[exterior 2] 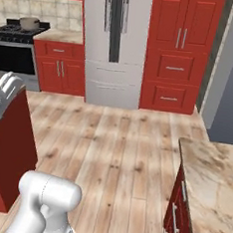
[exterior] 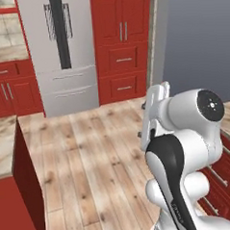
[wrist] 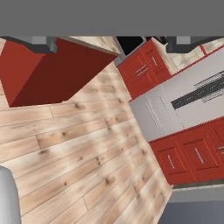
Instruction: Move the pot and pan from the stove into the sink.
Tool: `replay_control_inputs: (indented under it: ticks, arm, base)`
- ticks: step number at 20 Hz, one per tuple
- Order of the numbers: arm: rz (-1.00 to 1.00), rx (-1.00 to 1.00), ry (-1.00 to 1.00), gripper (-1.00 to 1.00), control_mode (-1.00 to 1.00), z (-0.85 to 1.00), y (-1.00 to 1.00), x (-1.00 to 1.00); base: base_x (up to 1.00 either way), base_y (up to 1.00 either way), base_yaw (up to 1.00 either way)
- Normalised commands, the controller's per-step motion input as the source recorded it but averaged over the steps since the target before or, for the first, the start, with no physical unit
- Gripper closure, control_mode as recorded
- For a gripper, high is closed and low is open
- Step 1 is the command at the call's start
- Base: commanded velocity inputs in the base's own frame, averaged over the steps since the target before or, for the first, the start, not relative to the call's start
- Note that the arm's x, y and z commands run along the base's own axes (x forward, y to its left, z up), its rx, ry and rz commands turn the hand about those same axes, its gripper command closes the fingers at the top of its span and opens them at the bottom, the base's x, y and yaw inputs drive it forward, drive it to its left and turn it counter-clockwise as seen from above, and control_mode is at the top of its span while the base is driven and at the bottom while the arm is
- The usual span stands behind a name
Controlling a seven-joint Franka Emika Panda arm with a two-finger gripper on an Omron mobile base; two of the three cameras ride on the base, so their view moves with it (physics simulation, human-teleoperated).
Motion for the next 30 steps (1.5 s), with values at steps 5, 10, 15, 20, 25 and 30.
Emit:
replay_control_inputs:
  ticks: [5, 10, 15, 20, 25, 30]
  arm:
    - [0.00, 0.00, 0.00, -1.00, 1.00, 0.00, 0.00, 0.00]
    - [0.00, 0.00, 0.00, -1.00, 1.00, 0.00, 0.00, 0.00]
    - [0.00, 0.00, 0.00, -1.00, 1.00, 0.00, 0.00, 0.00]
    - [0.00, 0.00, 0.00, -1.00, 1.00, 0.00, 0.00, 0.00]
    - [0.00, 0.00, 0.00, -1.00, 1.00, 0.00, 0.00, 0.00]
    - [0.00, 0.00, 0.00, -1.00, 1.00, 0.00, 0.00, 0.00]
  base:
    - [0.82, 0.06, 0.00]
    - [0.97, 0.13, 0.00]
    - [1.00, 0.14, 0.00]
    - [1.00, 0.16, 0.00]
    - [1.00, 0.19, 0.00]
    - [1.00, 0.19, 0.00]
